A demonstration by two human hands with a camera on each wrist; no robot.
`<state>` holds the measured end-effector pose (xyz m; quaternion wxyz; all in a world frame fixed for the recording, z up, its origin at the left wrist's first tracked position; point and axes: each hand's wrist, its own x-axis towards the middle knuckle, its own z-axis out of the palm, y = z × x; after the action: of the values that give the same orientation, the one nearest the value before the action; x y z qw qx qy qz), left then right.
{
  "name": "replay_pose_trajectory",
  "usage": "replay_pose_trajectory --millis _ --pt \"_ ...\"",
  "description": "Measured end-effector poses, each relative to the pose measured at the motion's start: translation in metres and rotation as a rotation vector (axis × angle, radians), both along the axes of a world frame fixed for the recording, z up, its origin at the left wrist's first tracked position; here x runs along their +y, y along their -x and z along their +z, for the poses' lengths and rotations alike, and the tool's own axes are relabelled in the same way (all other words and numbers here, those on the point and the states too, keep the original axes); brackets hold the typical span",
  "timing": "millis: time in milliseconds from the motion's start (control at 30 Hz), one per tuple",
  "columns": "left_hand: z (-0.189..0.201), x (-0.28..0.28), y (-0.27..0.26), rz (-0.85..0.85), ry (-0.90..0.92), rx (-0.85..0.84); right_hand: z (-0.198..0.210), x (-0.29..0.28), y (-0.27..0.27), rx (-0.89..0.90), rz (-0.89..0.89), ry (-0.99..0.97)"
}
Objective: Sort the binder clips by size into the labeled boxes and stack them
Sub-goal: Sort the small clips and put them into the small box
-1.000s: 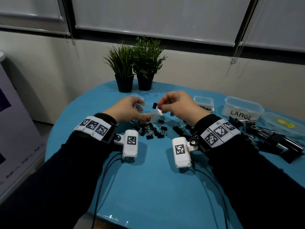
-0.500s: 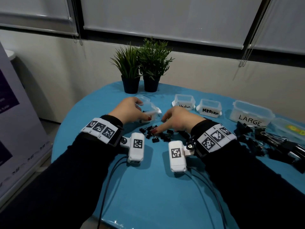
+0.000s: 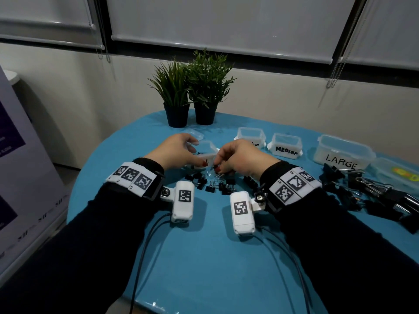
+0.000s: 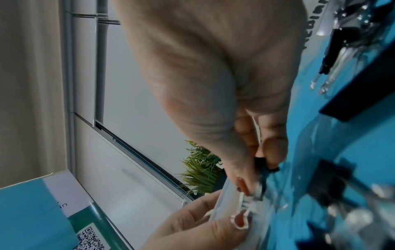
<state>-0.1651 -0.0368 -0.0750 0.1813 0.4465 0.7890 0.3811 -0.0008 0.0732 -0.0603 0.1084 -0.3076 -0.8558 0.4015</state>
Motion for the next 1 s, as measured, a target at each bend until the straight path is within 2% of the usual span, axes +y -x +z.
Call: replay_pose_trajectory --millis 233,333,700,800,933,1000 --pt "0.0 0.002 -0.001 -0.047 0.011 -0.005 0.013 0.004 -0.006 0.401 -0.066 0.293" --pt "0.001 0.002 -0.002 -0.103 0.028 -0.009 0.009 0.004 0.002 0.579 -0.139 0.342" --pt "0.0 0.002 -0.002 -0.142 0.048 -0.003 0.001 0.003 0.008 0.667 -0.208 0.338" --pt "-0.001 0.002 0.002 -0.067 0.025 -0.016 0.003 0.006 0.0 0.593 -0.181 0.336" --pt "-0.004 0.002 0.01 0.054 0.007 -0.001 0.006 0.006 -0.018 0.185 0.002 0.361" --pt "-0.005 0.003 0.011 0.066 0.009 0.0 0.008 0.007 -0.023 0.003 0.08 0.281"
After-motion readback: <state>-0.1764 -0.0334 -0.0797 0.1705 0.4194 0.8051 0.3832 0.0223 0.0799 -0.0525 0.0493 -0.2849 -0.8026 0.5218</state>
